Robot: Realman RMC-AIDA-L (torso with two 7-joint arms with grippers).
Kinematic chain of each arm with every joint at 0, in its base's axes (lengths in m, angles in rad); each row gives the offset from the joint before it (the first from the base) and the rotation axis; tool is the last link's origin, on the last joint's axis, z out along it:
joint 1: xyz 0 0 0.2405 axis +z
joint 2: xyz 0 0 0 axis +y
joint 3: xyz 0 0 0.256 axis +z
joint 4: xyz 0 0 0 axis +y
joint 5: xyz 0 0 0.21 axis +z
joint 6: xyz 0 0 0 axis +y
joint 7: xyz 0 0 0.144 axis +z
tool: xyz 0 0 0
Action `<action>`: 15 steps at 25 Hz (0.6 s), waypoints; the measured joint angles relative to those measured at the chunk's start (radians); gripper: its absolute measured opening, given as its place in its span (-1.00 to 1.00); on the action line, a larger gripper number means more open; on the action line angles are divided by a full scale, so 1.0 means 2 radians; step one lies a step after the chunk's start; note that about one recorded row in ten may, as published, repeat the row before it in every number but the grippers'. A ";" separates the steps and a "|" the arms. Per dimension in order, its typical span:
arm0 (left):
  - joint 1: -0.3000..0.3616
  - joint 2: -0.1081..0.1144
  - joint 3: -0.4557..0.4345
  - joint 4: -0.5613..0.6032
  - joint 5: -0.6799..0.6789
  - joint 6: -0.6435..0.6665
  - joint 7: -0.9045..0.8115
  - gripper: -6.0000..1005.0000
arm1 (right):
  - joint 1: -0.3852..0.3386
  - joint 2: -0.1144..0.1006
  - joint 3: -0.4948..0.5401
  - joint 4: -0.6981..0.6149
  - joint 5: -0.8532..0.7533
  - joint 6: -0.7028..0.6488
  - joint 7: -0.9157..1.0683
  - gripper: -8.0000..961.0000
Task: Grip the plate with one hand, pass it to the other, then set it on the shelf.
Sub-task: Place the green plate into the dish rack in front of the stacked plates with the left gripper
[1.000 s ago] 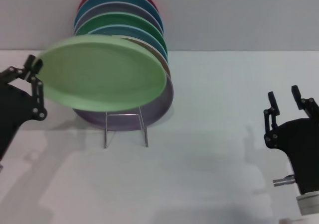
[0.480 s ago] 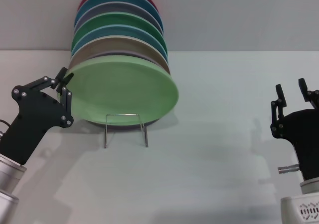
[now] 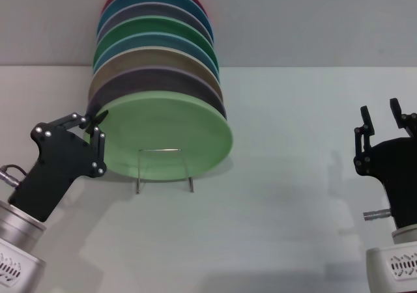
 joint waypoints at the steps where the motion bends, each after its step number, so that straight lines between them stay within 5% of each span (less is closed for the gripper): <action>1: 0.000 0.000 0.000 -0.001 0.000 -0.003 0.002 -0.88 | 0.001 0.000 0.001 0.000 0.000 0.001 0.000 -0.24; 15: 0.005 0.002 -0.001 -0.012 0.000 0.007 -0.004 -0.77 | 0.007 0.000 0.002 0.001 0.000 0.010 -0.002 -0.24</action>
